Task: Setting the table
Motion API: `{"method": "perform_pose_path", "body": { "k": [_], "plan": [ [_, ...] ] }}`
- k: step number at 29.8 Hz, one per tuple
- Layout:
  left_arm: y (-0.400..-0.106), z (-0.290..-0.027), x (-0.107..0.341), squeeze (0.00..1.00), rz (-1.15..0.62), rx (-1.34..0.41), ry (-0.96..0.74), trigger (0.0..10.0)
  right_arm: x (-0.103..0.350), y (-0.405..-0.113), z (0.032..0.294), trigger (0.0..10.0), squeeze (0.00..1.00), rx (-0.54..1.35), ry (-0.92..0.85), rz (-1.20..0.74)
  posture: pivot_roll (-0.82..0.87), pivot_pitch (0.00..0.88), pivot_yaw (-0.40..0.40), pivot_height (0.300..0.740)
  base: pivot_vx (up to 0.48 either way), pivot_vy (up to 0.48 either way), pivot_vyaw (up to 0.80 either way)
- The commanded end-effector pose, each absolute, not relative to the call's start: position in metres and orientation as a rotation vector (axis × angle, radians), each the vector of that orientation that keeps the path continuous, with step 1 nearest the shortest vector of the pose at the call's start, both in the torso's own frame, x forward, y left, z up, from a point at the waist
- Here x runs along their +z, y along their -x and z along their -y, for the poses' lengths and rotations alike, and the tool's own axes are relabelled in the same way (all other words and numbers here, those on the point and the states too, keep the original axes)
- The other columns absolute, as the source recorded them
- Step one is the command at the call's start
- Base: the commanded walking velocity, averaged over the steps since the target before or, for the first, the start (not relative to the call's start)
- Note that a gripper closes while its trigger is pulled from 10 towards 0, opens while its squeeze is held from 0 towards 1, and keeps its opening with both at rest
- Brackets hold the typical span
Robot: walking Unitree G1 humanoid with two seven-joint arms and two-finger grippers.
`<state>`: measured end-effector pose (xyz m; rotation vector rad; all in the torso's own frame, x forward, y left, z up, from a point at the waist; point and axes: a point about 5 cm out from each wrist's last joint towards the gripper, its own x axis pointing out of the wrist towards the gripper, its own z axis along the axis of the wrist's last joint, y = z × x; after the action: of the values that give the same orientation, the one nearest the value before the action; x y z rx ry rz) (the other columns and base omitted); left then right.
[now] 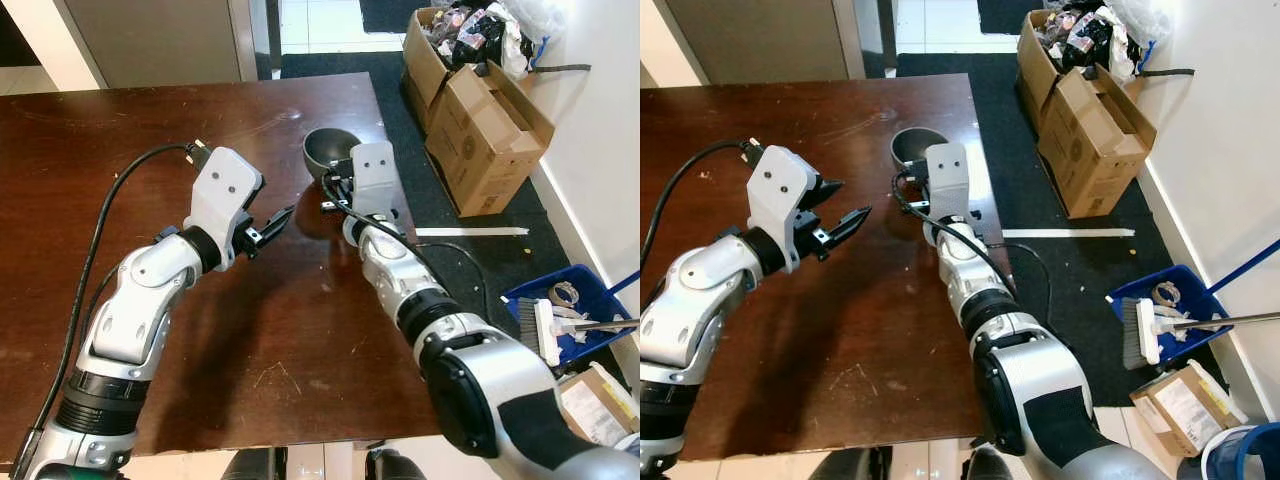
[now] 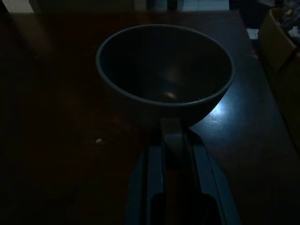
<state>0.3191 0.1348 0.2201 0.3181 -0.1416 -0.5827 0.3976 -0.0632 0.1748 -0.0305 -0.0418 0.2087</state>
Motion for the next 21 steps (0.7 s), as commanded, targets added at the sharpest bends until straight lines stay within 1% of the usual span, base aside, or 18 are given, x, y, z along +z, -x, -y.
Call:
{"method": "perform_pose_path", "body": {
  "k": [1,2,5,9,12,14,15,19,21],
  "plan": [
    [-0.322,-0.136,0.217,0.03,0.133,-0.562,-0.323,10.0,0.184,-0.396,0.06,8.4,0.0,0.243,0.037,0.122,0.01,0.137,0.102,0.74,0.0,0.0,0.0],
    [-0.323,-0.138,0.216,0.02,0.13,-0.535,-0.315,10.0,0.189,-0.395,0.06,10.0,0.0,0.27,0.047,0.171,0.0,0.14,0.103,0.74,0.0,0.0,0.0],
    [-0.327,-0.148,0.218,0.02,0.125,-0.441,-0.278,10.0,0.197,-0.385,0.062,10.0,0.0,0.348,0.057,0.287,-0.01,0.138,0.102,0.74,0.0,0.0,0.0],
    [-0.325,-0.161,0.222,0.02,0.117,-0.362,-0.232,10.0,0.193,-0.364,0.073,10.0,0.0,0.382,0.043,0.346,-0.03,0.139,0.099,0.74,0.0,0.0,0.0],
    [-0.313,-0.171,0.223,0.01,0.097,-0.318,-0.208,10.0,0.181,-0.333,0.091,10.0,0.0,0.331,-0.027,0.332,-0.04,0.139,0.103,0.74,0.0,0.0,0.0],
    [-0.302,-0.172,0.221,0.01,0.09,-0.323,-0.206,10.0,0.172,-0.311,0.102,10.0,0.0,0.291,-0.043,0.317,-0.05,0.14,0.108,0.74,0.0,0.0,0.0],
    [-0.302,-0.172,0.221,0.01,0.09,-0.323,-0.206,10.0,0.172,-0.311,0.102,10.0,0.0,0.291,-0.043,0.317,-0.05,0.14,0.108,0.74,0.0,0.0,0.0],
    [-0.296,-0.17,0.213,0.02,0.067,-0.31,-0.212,10.0,0.167,-0.294,0.114,10.0,0.0,0.231,-0.077,0.304,-0.06,0.134,0.121,0.74,0.0,0.0,0.0],
    [-0.296,-0.169,0.209,0.03,0.061,-0.304,-0.201,10.0,0.169,-0.292,0.115,10.0,0.0,0.219,-0.086,0.313,-0.07,0.129,0.125,0.74,0.0,0.0,0.0]
  ]
}}
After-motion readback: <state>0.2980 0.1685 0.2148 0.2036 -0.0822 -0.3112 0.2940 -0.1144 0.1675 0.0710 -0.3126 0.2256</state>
